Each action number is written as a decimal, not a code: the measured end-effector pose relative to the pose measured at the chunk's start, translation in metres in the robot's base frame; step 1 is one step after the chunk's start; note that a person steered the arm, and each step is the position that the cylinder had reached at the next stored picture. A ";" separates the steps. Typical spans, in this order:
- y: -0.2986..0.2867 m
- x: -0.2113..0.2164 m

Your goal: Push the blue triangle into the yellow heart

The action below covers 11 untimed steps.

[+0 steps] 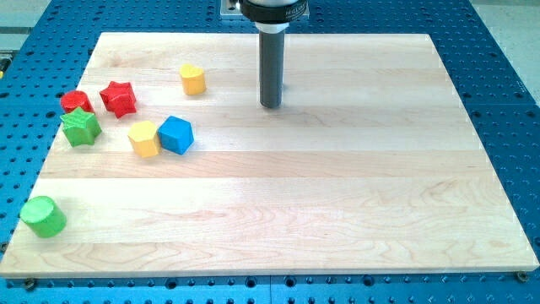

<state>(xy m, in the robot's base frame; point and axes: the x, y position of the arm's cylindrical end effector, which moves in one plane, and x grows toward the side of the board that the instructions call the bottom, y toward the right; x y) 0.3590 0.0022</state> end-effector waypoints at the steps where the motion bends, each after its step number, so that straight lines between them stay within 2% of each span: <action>1: -0.011 -0.009; 2: 0.037 0.001; 7: 0.035 -0.041; 9: -0.074 -0.041; 10: -0.102 -0.025; 11: -0.133 -0.050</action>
